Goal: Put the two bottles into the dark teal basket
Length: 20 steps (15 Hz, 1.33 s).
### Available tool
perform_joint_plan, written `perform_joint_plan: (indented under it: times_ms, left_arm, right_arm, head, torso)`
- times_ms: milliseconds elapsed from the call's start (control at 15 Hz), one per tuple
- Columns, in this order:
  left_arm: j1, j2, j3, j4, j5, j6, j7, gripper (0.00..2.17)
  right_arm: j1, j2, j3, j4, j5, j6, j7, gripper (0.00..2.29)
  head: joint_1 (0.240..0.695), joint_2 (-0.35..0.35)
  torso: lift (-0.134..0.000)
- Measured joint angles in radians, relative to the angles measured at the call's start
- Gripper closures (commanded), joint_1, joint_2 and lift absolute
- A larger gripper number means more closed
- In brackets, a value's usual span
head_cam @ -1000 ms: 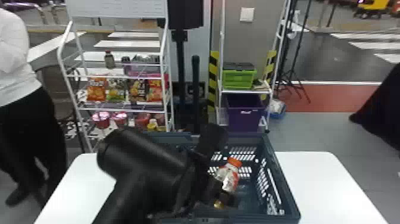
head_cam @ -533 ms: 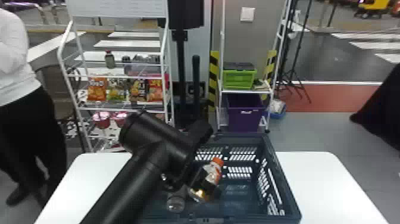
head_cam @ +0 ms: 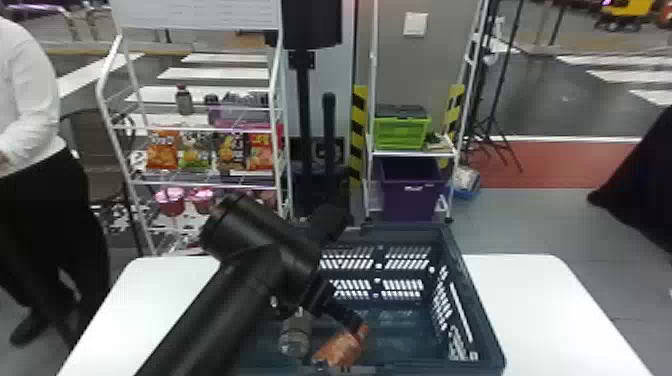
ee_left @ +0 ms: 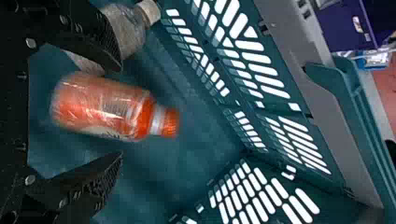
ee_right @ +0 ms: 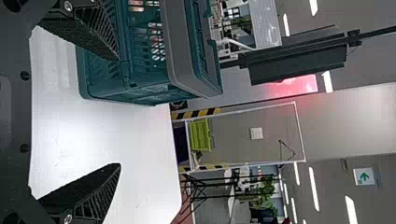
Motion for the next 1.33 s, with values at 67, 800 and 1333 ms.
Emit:
perform_joint_plan:
  times_ms: [67,800,1333]
  left_arm:
    - [0.004,0.000,0.001,-0.015,-0.001,0.001,-0.003,0.01]
    - [0.415,0.018,0.314,-0.771,0.235,-0.075,0.272,0.08]
    - [0.987,0.121,0.615,-1.273,0.456,-0.358,0.355,0.09]
  right_arm:
    - [-0.004,0.000,0.000,0.003,-0.001,0.005,0.000,0.08]
    - [0.003,0.000,-0.027,-0.012,-0.017,0.003,0.022,0.08]
    - [0.028,0.000,-0.052,-0.078,-0.020,-0.002,0.048,0.08]
  head:
    - [0.499,0.000]
    - [0.499,0.000]
    - [0.499,0.000]
  torso:
    - [0.000]
    - [0.000]
    - [0.000]
